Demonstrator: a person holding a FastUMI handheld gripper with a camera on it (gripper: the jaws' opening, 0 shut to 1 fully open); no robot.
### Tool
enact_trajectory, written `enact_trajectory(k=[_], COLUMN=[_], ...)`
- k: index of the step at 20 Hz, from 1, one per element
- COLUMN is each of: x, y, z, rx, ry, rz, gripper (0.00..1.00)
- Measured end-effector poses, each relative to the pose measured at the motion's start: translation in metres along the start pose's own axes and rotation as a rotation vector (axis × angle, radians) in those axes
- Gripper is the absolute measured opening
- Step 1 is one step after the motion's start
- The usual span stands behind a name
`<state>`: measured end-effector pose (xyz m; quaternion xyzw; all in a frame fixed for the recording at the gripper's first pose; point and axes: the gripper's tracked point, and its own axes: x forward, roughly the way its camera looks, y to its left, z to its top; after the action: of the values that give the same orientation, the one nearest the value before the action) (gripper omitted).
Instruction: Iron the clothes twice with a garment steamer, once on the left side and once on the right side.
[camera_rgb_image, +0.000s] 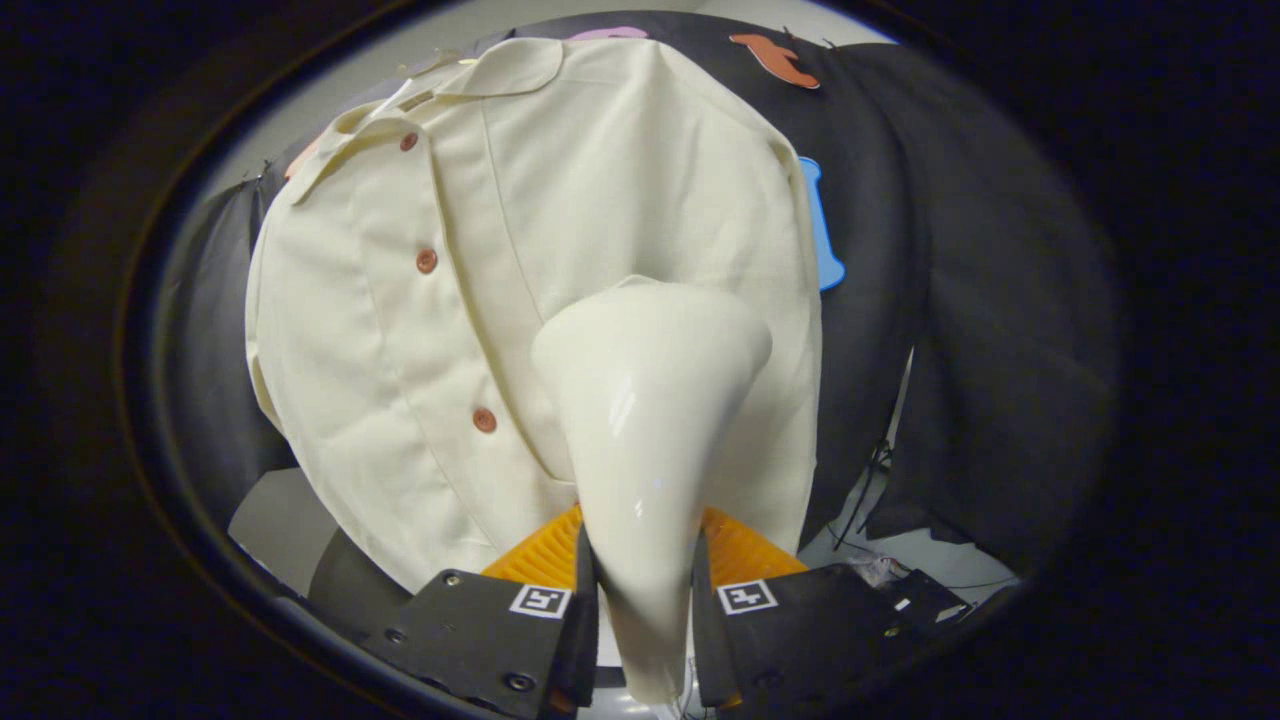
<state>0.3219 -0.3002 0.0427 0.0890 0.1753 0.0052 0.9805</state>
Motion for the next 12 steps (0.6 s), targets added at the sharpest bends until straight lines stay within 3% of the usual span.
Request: enact_trajectory(k=[12], x=[0.014], y=[-0.024], z=[-0.079], rx=[0.072], ry=[-0.047], rz=[-0.038], gripper=[0.39])
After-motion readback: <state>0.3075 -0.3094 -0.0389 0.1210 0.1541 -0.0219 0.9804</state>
